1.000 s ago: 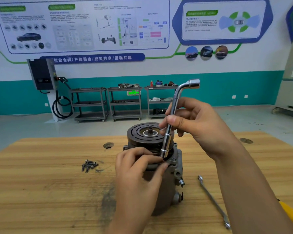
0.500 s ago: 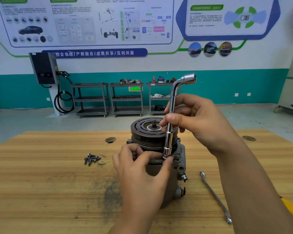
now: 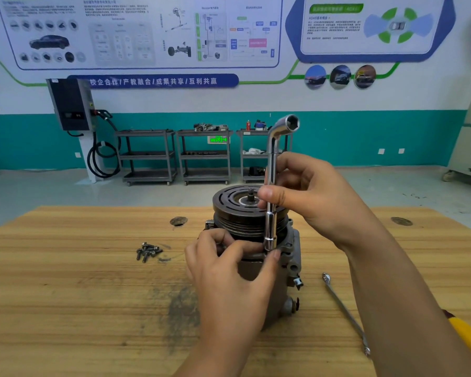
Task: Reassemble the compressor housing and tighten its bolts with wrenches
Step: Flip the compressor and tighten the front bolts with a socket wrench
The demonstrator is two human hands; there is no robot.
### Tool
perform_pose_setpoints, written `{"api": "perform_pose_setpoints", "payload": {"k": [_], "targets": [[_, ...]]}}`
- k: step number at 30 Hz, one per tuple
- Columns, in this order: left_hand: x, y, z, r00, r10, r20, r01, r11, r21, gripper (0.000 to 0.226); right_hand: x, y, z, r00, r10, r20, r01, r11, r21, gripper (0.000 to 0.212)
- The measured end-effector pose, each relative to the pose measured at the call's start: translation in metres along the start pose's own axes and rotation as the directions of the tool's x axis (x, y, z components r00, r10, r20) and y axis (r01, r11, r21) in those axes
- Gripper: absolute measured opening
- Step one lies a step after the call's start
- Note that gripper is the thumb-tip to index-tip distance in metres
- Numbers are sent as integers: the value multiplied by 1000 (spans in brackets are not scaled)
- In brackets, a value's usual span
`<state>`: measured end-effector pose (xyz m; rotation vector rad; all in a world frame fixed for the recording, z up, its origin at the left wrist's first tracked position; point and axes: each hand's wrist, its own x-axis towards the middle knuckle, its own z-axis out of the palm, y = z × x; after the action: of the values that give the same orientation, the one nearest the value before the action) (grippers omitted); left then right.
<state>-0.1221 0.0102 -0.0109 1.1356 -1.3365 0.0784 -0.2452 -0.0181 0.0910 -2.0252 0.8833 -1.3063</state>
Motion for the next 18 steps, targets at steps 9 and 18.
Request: {"api": "perform_pose_setpoints", "payload": {"k": [9,18], "targets": [[32,20,-22,999,37,7,-35,974,-223,20,-1,-1,0,999,-52,-2,52,998,-34,14],[93,77,-13,974,95,207,-5,918,-396,25,1,-4,2,994,-99,-39,98,994,-44,26]]}}
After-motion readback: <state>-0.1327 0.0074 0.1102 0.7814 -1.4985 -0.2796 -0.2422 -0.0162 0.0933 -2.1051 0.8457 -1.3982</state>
